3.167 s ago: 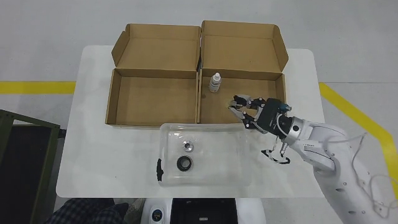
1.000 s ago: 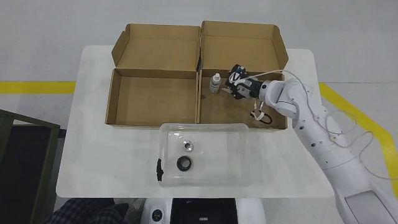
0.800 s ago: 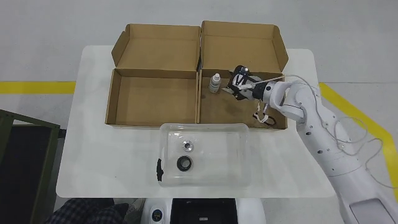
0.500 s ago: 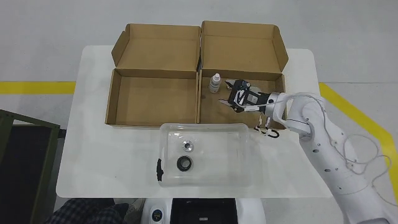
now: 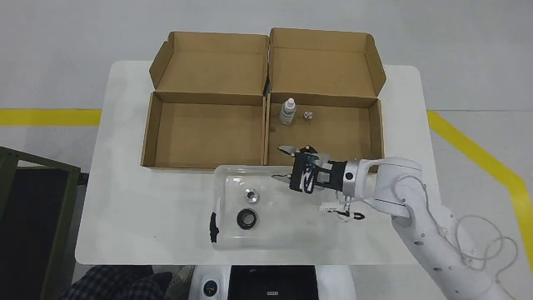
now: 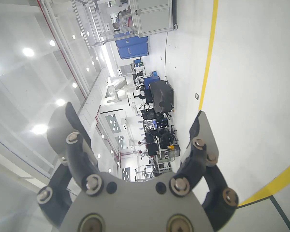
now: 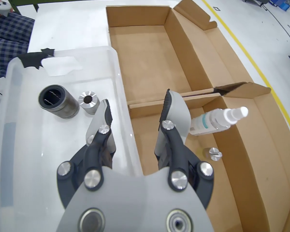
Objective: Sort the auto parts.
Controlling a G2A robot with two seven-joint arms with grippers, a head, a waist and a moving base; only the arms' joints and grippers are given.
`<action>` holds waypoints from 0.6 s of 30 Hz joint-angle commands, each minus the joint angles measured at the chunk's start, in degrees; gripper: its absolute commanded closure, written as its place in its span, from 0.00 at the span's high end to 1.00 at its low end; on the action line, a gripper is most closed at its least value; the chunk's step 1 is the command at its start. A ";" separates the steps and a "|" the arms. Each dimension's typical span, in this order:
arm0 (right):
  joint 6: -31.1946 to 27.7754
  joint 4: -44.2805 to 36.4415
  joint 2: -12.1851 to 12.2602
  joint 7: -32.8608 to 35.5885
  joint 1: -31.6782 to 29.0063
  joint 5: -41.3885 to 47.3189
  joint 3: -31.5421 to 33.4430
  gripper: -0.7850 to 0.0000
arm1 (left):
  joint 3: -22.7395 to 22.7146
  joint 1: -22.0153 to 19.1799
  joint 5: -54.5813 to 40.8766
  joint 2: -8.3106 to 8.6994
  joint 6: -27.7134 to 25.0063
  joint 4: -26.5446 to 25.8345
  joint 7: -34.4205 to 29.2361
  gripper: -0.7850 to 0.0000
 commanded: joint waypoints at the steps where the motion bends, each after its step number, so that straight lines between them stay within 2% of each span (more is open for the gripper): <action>1: -0.08 -1.05 -0.05 0.01 -0.61 -0.72 -1.05 0.50 | 0.00 0.00 0.00 0.00 0.00 0.00 0.00 1.00; 8: 0.65 -2.32 -0.44 -0.43 -1.58 -4.37 -5.22 0.49 | 0.00 0.00 0.00 0.00 0.00 0.00 0.00 1.00; 18: 2.09 0.88 -1.16 -1.55 -0.08 -8.07 -8.86 0.47 | 0.00 0.00 0.00 0.00 0.00 0.00 0.00 1.00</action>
